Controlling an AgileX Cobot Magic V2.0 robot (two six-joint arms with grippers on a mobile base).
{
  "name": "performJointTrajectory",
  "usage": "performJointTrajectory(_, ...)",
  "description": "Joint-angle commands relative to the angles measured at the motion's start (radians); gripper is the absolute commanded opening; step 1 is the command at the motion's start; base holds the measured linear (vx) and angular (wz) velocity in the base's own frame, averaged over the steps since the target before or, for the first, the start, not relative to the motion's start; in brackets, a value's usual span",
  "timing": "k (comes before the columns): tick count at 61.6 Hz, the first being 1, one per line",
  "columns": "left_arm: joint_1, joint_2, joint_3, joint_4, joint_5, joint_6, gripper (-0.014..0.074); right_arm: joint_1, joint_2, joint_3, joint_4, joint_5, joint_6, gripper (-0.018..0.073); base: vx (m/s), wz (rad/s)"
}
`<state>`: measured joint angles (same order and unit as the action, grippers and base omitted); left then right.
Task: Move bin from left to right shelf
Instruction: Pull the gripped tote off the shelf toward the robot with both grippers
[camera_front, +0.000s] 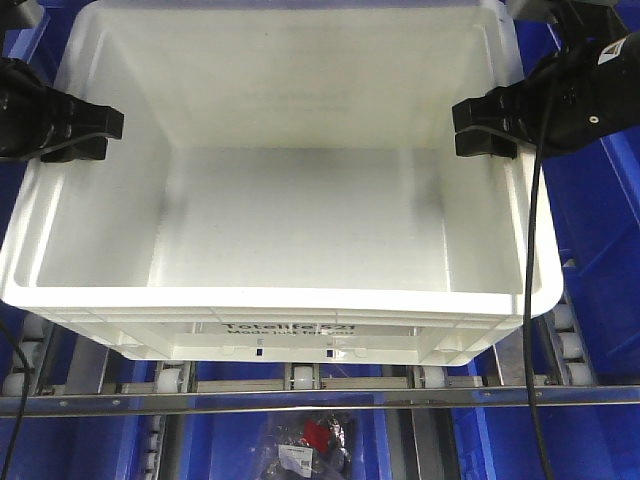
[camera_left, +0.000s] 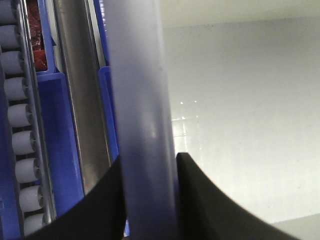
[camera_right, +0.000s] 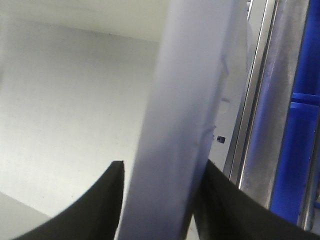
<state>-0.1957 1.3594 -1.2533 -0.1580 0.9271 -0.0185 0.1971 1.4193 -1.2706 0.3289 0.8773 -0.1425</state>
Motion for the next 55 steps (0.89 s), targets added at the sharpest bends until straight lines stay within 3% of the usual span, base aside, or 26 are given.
performJointTrajectory(1,-0.007,-0.069,-0.041,-0.034,-0.098,0.019,-0.0005,-0.002,-0.051,-0.038,0.029,-0.088,-0.036,-0.0004,0.00,0.00)
performJointTrajectory(55,-0.007,-0.068,-0.041,-0.034,-0.090,0.019,-0.0005,-0.002,-0.051,-0.038,0.029,-0.098,-0.036,-0.0004,0.00,0.00)
